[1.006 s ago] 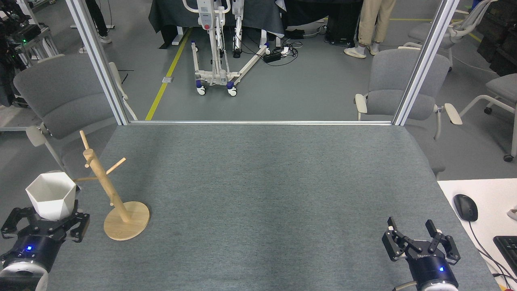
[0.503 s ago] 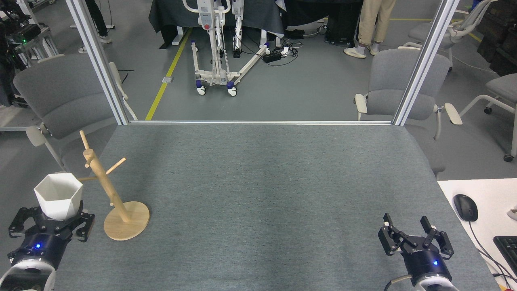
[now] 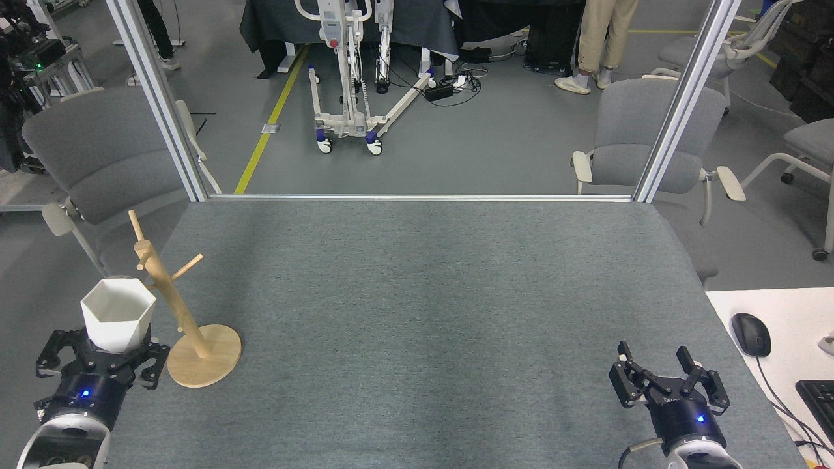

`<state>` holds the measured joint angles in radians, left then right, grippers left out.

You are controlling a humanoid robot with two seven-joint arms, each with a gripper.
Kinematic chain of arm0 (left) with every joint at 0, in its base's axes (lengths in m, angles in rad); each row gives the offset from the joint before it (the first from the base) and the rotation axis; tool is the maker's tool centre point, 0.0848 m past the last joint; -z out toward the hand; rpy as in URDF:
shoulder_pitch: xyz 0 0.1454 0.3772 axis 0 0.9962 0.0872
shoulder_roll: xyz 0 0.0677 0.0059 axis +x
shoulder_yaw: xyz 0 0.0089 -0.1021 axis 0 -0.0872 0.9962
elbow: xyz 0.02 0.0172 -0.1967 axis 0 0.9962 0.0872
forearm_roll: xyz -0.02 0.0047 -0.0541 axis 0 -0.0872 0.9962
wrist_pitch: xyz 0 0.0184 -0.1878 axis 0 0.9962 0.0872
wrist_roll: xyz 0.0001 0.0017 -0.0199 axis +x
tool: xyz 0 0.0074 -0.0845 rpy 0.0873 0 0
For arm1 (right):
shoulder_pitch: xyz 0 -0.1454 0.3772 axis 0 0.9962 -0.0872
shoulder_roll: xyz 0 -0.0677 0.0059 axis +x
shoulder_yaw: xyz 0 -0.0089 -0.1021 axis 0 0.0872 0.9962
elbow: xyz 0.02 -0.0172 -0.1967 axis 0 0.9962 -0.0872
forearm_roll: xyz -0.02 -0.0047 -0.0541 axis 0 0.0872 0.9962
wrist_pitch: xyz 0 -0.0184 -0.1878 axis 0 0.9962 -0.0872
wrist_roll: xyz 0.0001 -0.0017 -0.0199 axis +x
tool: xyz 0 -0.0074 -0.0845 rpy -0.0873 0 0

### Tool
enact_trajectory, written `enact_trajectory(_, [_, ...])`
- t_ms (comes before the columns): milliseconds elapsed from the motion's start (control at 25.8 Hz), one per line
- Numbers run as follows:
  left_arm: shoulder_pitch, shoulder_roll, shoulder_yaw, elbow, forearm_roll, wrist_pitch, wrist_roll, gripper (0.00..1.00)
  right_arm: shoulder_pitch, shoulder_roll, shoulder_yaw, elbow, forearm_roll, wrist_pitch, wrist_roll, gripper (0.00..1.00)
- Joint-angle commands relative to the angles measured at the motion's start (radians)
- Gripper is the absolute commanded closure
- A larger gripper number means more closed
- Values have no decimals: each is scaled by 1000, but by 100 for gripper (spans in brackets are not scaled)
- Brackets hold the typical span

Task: Hang cup on storage rack
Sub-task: 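Move the cup onto a peg of the wooden stand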

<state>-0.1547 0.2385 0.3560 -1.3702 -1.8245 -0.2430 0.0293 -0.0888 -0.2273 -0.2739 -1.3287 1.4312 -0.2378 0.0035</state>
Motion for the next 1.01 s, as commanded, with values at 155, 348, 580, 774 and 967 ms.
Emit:
enact_trajectory(155, [-2, -7, -40, 30, -7, 37, -3, 100, 0, -6, 1, 14, -2, 0, 1, 1])
enact_trajectory(348, [-5, -11, -46, 49, -13, 39, -6, 74, -2, 9, -1, 17, 2, 3, 1, 1])
enact_trajectory(580, [-5, -22, -46, 53, -13, 41, -6, 34, -2, 11, -1, 17, 3, 3, 1, 1])
enact_trajectory(774, [-26, -42, -46, 88, -13, 41, -5, 9, -2, -3, -1, 17, 0, 2, 1, 1])
enact_trajectory(967, [-51, -50, -46, 142, -12, 41, -3, 7, -11, -6, -1, 28, -2, 3, 1, 1])
